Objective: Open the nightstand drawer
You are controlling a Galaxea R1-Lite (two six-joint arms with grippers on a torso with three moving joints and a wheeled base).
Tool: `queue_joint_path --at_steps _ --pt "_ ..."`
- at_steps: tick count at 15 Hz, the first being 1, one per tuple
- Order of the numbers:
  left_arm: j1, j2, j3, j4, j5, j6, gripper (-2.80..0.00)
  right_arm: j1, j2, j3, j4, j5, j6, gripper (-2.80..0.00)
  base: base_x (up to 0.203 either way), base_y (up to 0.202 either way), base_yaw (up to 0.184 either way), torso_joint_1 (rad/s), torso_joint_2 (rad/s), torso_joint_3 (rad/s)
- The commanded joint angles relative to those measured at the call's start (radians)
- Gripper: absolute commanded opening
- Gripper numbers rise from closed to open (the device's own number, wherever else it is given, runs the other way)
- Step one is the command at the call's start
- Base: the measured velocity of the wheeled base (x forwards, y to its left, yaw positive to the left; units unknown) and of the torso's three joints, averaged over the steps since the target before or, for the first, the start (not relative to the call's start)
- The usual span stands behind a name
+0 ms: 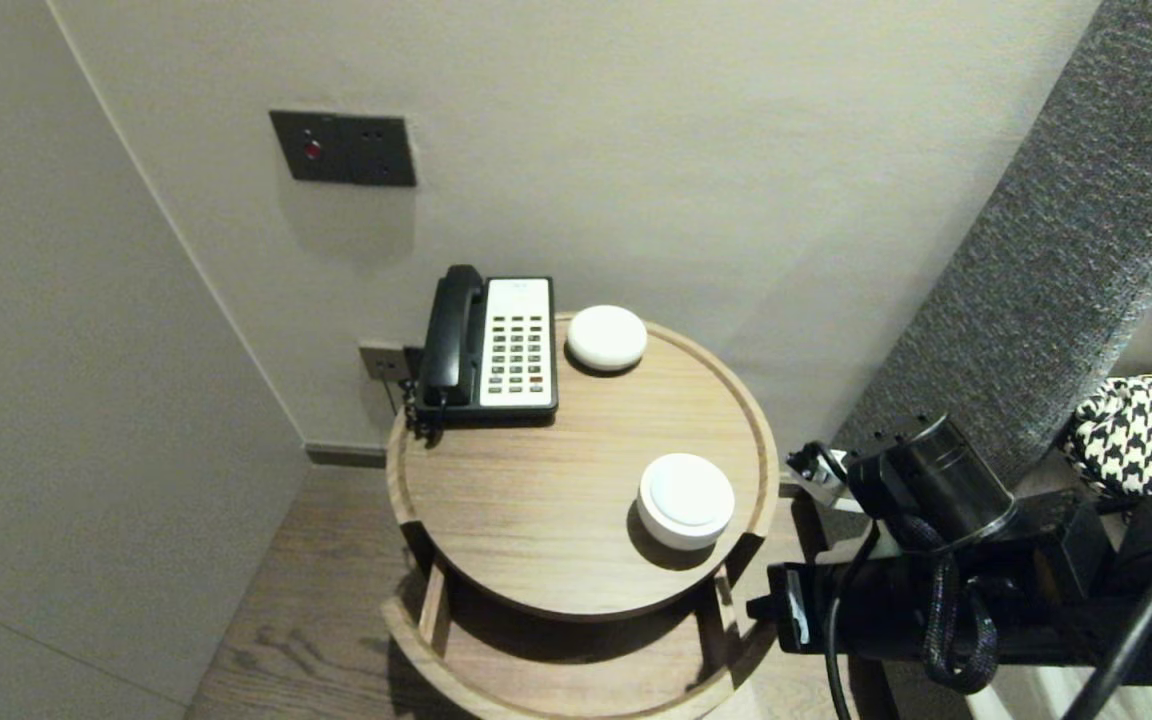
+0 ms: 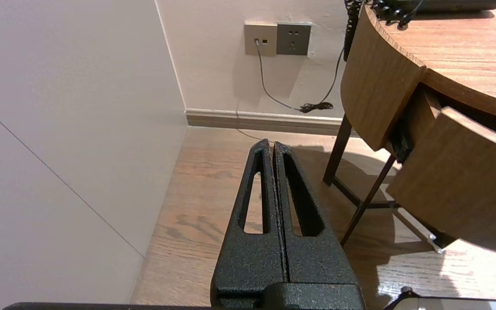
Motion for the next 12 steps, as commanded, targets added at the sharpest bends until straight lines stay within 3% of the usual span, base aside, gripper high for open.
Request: queue_joint_path --at_steps 1,7,12 --pt "0.0 0.0 0.0 -0.001 0.001 0.0 -2.8 0.017 -0.047 0.034 -0.001 0.002 0.004 -2.8 0.0 0.0 0.0 0.0 0.0 0.0" --pt "0.0 0.0 0.0 0.001 0.001 0.0 -2.8 0.108 -0.095 0.099 -0.001 0.002 0.043 -2.8 0.0 0.0 0.0 0.0 0.0 0.0" --pt "0.0 0.0 0.0 -0.001 0.001 0.0 -2.8 0.111 -0.104 0.063 -0.043 -0.001 0.073 -2.8 0.0 0.0 0.0 0.0 0.0 0.0"
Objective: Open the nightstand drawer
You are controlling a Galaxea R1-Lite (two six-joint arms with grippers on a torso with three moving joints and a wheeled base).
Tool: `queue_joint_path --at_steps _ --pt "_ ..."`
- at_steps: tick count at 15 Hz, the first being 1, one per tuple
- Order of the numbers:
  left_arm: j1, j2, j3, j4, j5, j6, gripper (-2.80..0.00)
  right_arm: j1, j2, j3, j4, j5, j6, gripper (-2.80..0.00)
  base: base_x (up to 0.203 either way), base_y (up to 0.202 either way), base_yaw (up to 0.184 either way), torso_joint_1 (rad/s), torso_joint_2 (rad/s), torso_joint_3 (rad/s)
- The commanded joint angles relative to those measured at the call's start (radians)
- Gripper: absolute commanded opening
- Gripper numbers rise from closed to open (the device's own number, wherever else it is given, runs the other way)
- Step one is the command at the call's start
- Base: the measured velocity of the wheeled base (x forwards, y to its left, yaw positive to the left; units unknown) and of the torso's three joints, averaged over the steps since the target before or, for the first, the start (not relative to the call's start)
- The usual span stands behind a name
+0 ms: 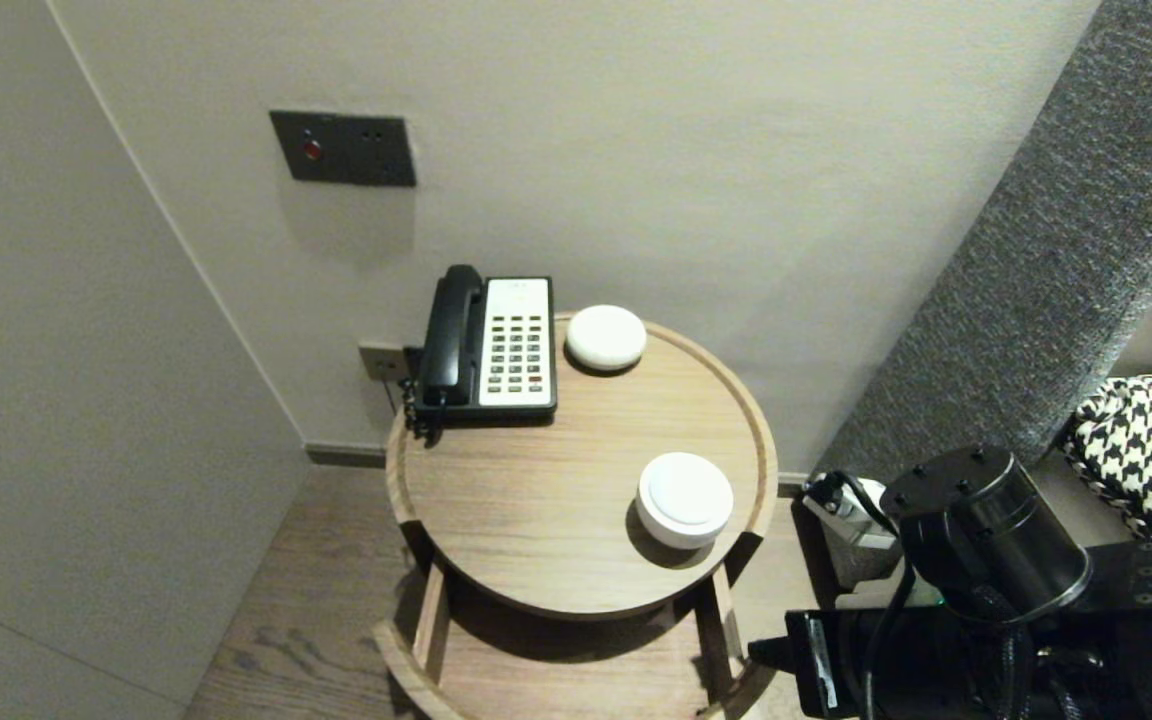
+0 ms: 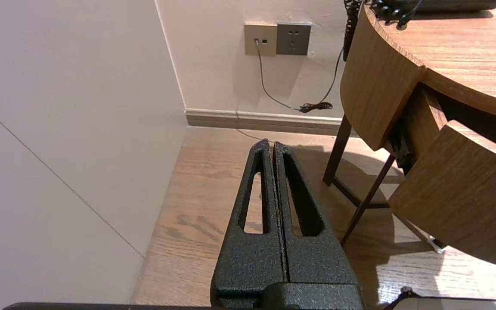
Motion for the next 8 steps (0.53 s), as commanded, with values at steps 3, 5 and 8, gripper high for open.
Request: queue_joint_path --at_steps 3,5,8 --pt "0.0 0.0 0.0 -0.001 0.0 0.0 -2.8 0.029 0.051 -0.004 -0.04 -0.002 0.001 -2.8 0.0 0.0 0.0 0.0 0.0 0.0" --pt "0.0 0.0 0.0 0.0 0.0 0.0 -2.8 0.041 0.07 -0.003 -0.041 -0.001 -0.004 -2.8 0.0 0.0 0.0 0.0 0.0 0.0" --pt "0.0 0.0 0.0 -0.001 0.0 0.0 -2.8 0.077 0.11 -0.004 -0.042 -0.003 -0.006 -2.8 0.0 0.0 0.0 0.0 0.0 0.0"
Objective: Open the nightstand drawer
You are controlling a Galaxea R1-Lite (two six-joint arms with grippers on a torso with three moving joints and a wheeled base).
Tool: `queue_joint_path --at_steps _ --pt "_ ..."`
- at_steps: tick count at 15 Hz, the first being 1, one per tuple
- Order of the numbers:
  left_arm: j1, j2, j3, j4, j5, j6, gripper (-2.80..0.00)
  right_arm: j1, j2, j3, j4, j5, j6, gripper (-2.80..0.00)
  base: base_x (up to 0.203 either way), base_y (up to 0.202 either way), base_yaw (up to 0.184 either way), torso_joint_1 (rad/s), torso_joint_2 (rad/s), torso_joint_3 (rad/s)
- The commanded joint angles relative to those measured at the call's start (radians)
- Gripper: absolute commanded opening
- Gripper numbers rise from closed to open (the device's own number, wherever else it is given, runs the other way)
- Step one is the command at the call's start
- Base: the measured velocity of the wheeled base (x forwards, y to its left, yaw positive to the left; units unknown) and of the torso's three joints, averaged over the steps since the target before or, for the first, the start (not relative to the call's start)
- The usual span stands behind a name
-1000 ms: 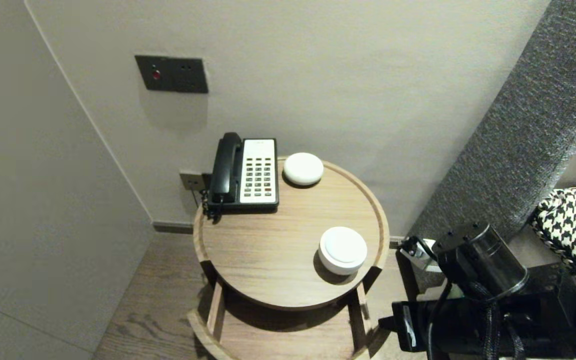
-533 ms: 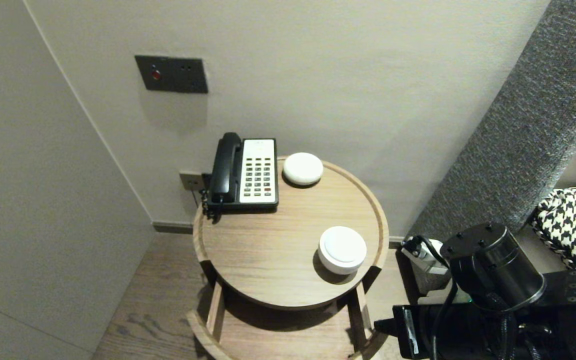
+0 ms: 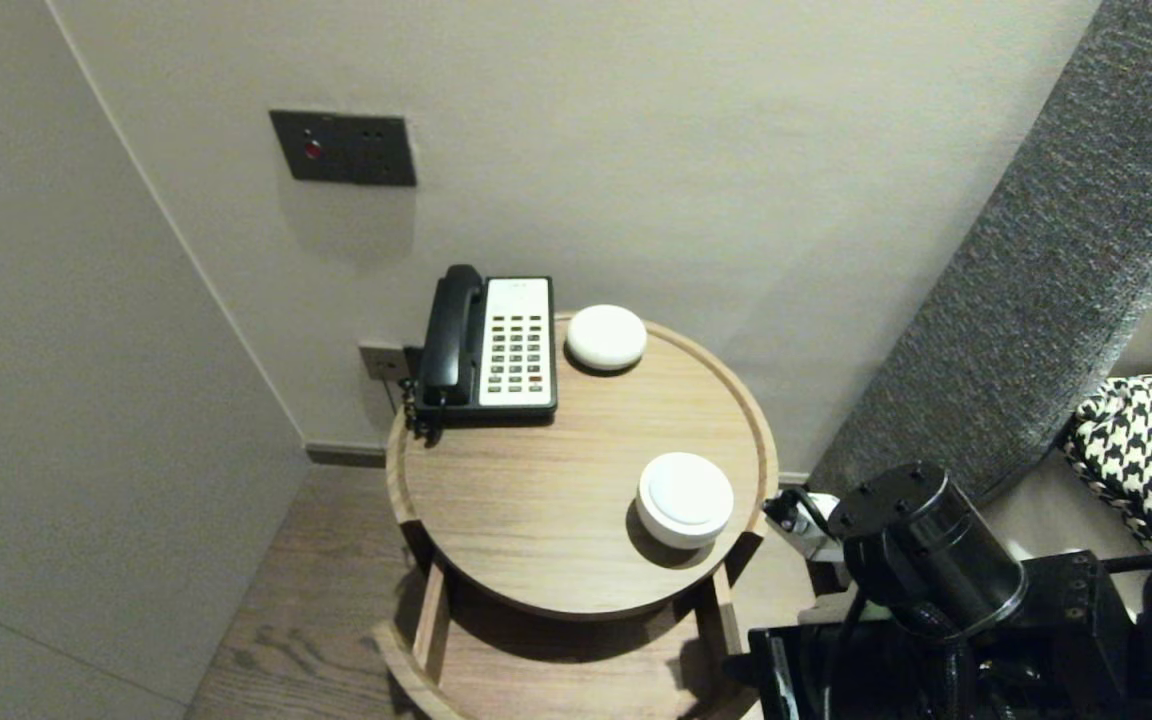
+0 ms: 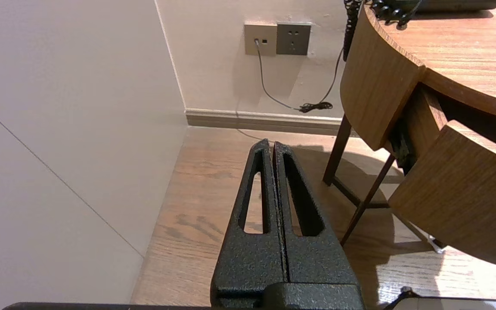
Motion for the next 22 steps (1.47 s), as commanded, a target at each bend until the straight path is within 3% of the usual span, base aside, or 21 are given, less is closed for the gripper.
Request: queue_joint_path --at_steps 1,12,15,22 --pt "0.0 0.0 0.0 0.001 0.0 0.0 -2.8 0.032 0.04 0.002 -0.002 0.0 0.002 -2.8 0.0 0.0 0.0 0.0 0.0 0.0" --pt "0.0 0.0 0.0 0.001 0.0 0.0 -2.8 0.101 0.004 0.056 -0.002 0.007 0.006 -2.8 0.0 0.0 0.0 0.0 0.0 0.0" --pt "0.0 0.0 0.0 0.001 0.0 0.0 -2.8 0.121 -0.026 0.084 -0.002 0.051 0.004 -2.8 0.0 0.0 0.0 0.0 0.0 0.0" --pt "0.0 0.0 0.0 0.0 0.0 0.0 -2.8 0.15 -0.045 0.118 0.0 0.067 0.004 -2.8 0.0 0.0 0.0 0.0 0.0 0.0"
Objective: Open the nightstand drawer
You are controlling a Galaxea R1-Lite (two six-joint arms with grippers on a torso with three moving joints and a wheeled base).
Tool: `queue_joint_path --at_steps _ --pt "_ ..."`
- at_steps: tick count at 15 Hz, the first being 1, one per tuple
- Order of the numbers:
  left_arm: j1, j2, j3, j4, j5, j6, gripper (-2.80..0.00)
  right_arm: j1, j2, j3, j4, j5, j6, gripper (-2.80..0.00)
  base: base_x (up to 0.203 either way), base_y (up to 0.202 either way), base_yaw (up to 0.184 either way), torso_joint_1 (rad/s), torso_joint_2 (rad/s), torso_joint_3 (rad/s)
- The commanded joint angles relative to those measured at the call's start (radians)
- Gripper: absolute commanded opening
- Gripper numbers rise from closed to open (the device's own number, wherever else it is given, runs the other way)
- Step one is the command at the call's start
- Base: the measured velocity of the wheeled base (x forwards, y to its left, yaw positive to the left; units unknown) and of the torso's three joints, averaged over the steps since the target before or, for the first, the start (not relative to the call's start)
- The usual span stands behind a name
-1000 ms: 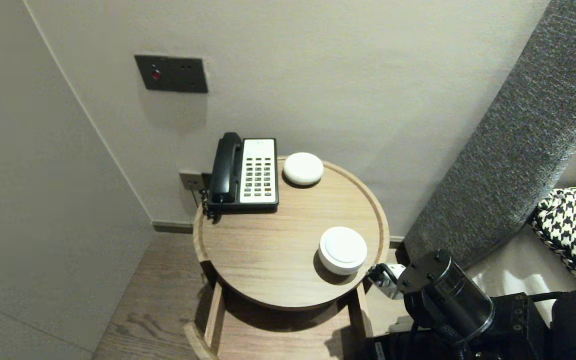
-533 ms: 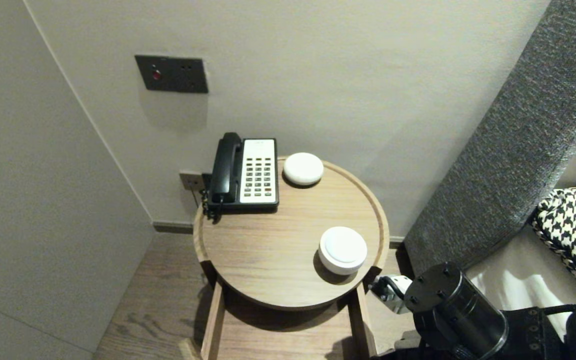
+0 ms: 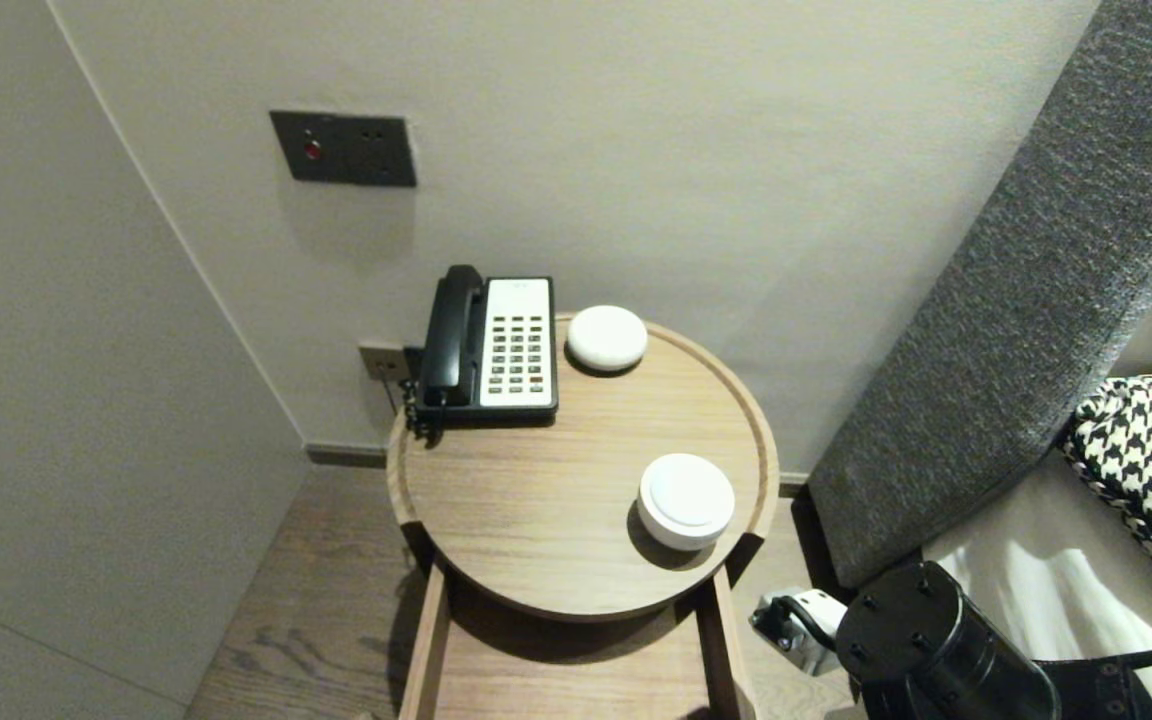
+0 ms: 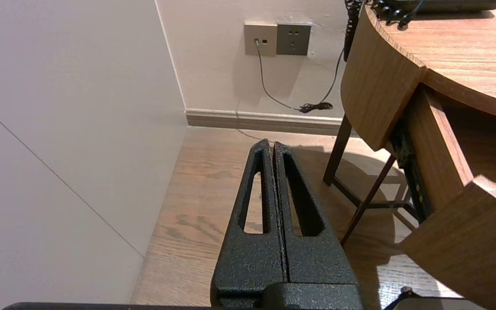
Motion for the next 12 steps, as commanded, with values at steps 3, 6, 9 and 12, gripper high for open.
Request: queue_joint_path --at_steps 3,6,9,12 --pt "0.0 0.0 0.0 -0.001 0.001 0.0 -2.8 0.005 -0.021 0.007 -0.001 0.012 0.006 -2.8 0.0 0.0 0.0 0.0 0.0 0.0" --pt "0.0 0.0 0.0 0.0 0.001 0.0 -2.8 0.016 -0.028 0.023 -0.001 0.033 0.006 -2.8 0.0 0.0 0.0 0.0 0.0 0.0" --pt "0.0 0.0 0.0 0.001 0.001 0.0 -2.8 0.018 -0.038 0.037 0.001 0.064 0.005 -2.8 0.0 0.0 0.0 0.0 0.0 0.0" --pt "0.0 0.0 0.0 0.001 0.001 0.0 -2.8 0.016 -0.041 0.035 -0.001 0.065 0.002 -2.8 0.0 0.0 0.0 0.0 0.0 0.0"
